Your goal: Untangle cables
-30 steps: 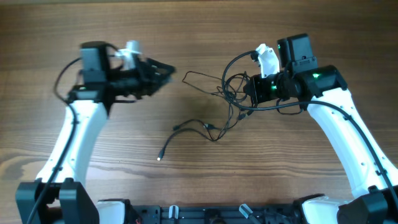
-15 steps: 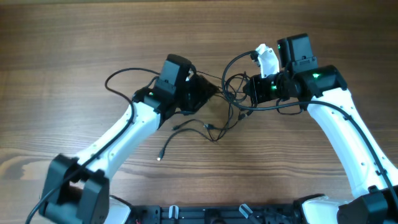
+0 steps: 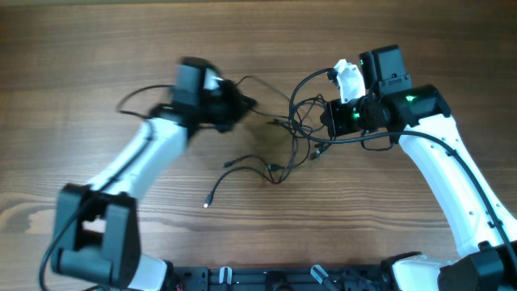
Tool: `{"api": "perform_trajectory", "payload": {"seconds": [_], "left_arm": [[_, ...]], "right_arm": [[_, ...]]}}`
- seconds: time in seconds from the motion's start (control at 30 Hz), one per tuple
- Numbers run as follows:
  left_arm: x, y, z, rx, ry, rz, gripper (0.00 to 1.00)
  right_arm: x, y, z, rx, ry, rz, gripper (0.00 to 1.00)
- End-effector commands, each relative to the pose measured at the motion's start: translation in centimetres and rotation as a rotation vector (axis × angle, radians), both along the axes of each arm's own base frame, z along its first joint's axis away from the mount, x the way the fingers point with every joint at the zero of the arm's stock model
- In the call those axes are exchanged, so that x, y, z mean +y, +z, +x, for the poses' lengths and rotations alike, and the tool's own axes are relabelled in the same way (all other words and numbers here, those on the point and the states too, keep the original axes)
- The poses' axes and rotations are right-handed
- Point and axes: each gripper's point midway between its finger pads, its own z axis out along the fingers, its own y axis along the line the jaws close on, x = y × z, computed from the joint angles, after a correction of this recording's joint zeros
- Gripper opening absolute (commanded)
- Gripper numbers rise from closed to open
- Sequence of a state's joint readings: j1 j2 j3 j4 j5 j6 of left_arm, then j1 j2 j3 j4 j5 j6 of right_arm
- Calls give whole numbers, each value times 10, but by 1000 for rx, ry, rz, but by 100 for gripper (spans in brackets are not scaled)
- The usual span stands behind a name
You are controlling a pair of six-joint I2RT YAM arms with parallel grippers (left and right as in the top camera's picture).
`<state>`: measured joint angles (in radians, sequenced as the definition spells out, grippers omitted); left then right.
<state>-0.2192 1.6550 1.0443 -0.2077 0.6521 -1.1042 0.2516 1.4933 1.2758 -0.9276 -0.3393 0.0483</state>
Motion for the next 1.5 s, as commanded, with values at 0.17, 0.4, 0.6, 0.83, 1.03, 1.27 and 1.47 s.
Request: {"api": "perform_trajectory", "payload": {"seconds": [0.17,0.4,0.6,0.83,1.03,1.27,1.47], "left_arm": [[237,72,18,-190,358,-233,4],[215,70,9,-208,250,-231,26],[69,62,-14,-204,-157,-210,33],[-49,66,-45,-343,-431,-135,43],[-64,26,-50,-430,-482,173,45],[-68,11,-49,-446,-465,318,4],[56,47,-9,-428,-164,394,4]], "right_arm": [[-10,-7,0,2,-28,-50,4],[-9,-7,0,1,-24,-44,4],[19,8,0,-26,74,107,4],[23,14,8,-61,67,135,4],[23,14,8,-60,67,134,5],[23,14,7,-49,54,138,4],[22,13,8,-50,48,131,4]]}}
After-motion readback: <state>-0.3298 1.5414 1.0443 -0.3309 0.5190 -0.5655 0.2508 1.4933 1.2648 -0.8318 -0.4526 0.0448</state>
